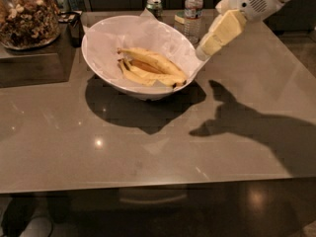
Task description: Pick banana from white bowl
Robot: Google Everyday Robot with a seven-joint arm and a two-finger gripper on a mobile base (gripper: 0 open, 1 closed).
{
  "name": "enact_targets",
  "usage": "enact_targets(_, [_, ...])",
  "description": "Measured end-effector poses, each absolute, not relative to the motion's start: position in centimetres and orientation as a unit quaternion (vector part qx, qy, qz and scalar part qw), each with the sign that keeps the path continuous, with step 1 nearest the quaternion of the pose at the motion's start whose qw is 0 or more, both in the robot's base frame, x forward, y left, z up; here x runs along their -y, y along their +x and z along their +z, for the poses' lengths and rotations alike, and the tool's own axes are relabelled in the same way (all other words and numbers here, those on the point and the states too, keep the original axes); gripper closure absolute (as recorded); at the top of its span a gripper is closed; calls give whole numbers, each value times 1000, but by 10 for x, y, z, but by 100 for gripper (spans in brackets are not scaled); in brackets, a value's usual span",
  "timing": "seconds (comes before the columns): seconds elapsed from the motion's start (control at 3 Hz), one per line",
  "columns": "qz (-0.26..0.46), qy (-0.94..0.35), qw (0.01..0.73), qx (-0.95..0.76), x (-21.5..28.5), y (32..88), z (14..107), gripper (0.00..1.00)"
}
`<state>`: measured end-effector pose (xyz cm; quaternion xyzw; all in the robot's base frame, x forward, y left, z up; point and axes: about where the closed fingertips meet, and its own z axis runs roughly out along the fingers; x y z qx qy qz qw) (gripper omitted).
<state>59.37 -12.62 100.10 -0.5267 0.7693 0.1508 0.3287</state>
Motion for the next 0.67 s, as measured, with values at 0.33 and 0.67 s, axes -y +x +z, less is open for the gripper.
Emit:
enact_targets(0.33, [180, -536, 315, -762, 98, 606, 987, 0])
enact_targets(0.67, [180, -537, 314, -762, 97, 607, 986, 0])
